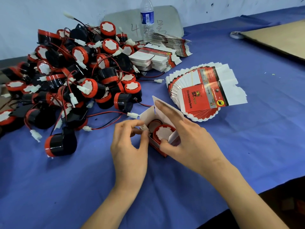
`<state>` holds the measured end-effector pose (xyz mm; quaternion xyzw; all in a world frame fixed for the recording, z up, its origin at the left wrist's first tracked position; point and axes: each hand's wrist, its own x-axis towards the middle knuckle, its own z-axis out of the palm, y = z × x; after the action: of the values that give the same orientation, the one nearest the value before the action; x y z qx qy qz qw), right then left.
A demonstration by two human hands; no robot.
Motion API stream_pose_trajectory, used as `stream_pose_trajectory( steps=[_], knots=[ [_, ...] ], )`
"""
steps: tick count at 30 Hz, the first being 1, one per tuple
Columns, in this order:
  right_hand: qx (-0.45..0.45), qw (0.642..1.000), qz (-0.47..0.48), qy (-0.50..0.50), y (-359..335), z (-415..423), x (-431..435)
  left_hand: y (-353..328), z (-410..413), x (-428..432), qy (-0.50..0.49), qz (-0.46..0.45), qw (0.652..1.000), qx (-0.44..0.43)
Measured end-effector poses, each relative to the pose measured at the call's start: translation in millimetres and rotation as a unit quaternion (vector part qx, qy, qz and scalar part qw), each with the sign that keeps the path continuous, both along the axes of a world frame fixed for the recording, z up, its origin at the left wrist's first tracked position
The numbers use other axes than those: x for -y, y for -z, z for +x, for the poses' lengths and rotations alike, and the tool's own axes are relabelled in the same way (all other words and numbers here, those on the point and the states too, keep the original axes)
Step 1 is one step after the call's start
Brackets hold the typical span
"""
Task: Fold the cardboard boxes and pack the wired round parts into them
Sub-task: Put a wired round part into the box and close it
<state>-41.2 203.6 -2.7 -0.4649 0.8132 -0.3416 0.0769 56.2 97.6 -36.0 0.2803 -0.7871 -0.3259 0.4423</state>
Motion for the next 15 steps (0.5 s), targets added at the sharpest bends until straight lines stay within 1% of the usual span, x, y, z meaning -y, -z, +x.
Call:
stream_pose_trajectory(
  steps=[2, 4, 9, 12, 15],
  knots=[
    [-0.005, 1.0, -0.004, 0.003, 0.3, 0.4, 0.1, -0.1, -0.6, 1.5, -0.001, 0.022, 1.0, -0.005],
    [-0.005, 1.0, -0.005, 0.002, 1.1, 0.3, 0.5, -0.5, -1.1, 1.7, -0.006, 0.018, 1.0, -0.013],
    [-0.009, 1.0, 0.008, 0.001, 3.4, -2.1, 0.7, -1.3, -5.7, -6.9, -0.004, -0.045, 0.999, 0.001],
    [0.003, 1.0, 0.01, -0.004, 2.0, -2.3, 1.0, -1.5, -5.8, -2.8, 0.007, -0.074, 0.997, 0.001],
    [0.013, 1.0, 0.011, -0.017, 1.3, -2.7, 1.6, -0.6, -3.4, -1.4, 0.027, -0.129, 0.991, 0.017]
  ],
)
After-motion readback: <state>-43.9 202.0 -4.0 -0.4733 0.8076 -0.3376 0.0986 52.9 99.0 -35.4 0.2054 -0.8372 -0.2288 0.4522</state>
